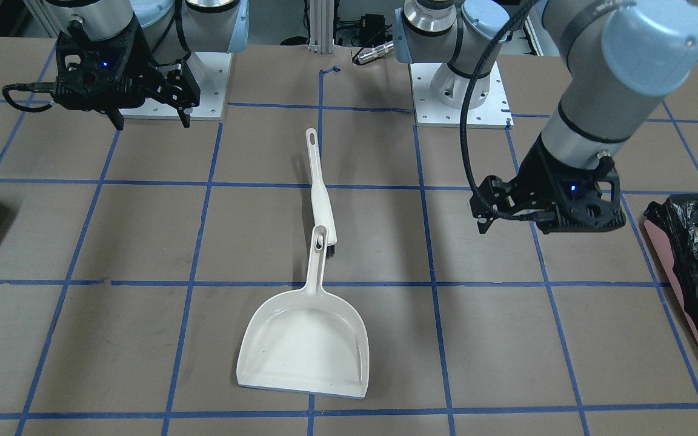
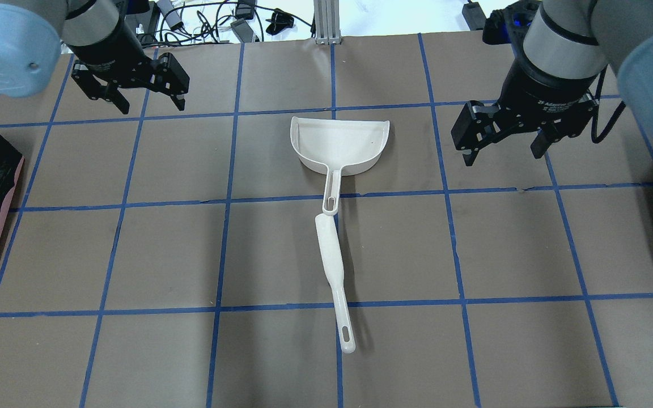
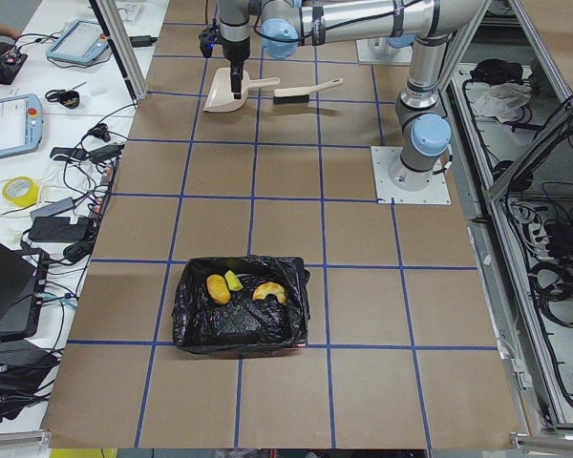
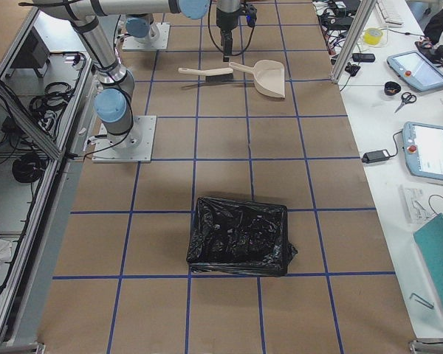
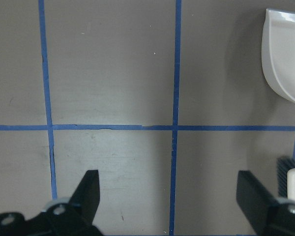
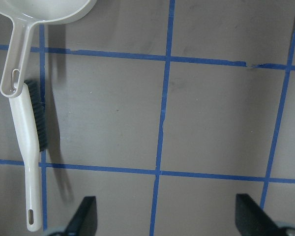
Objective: Sweep and dump trash in nearest bin
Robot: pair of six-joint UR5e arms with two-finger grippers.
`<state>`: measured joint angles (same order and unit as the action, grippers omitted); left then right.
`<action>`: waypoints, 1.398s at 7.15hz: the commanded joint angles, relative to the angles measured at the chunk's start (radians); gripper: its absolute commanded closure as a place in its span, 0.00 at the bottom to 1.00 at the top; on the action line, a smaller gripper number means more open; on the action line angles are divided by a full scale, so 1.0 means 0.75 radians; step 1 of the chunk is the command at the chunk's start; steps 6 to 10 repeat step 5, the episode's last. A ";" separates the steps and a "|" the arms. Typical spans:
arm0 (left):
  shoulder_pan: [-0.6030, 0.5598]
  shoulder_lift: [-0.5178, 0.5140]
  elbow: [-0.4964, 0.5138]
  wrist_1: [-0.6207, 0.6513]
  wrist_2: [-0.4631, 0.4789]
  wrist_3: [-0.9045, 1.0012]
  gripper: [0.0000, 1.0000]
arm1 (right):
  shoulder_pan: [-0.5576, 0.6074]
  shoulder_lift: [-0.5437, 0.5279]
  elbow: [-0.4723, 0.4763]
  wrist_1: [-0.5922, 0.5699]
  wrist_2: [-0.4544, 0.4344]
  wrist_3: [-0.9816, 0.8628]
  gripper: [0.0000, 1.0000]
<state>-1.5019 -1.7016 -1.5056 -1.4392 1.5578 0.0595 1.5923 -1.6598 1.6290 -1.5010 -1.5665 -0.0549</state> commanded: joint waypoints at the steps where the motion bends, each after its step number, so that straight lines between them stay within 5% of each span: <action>1: -0.002 0.103 -0.036 -0.067 -0.009 0.000 0.00 | 0.000 0.000 0.000 0.003 0.000 -0.003 0.00; 10: -0.002 0.133 -0.068 -0.069 -0.005 0.002 0.00 | 0.000 0.000 0.000 0.007 0.000 -0.003 0.00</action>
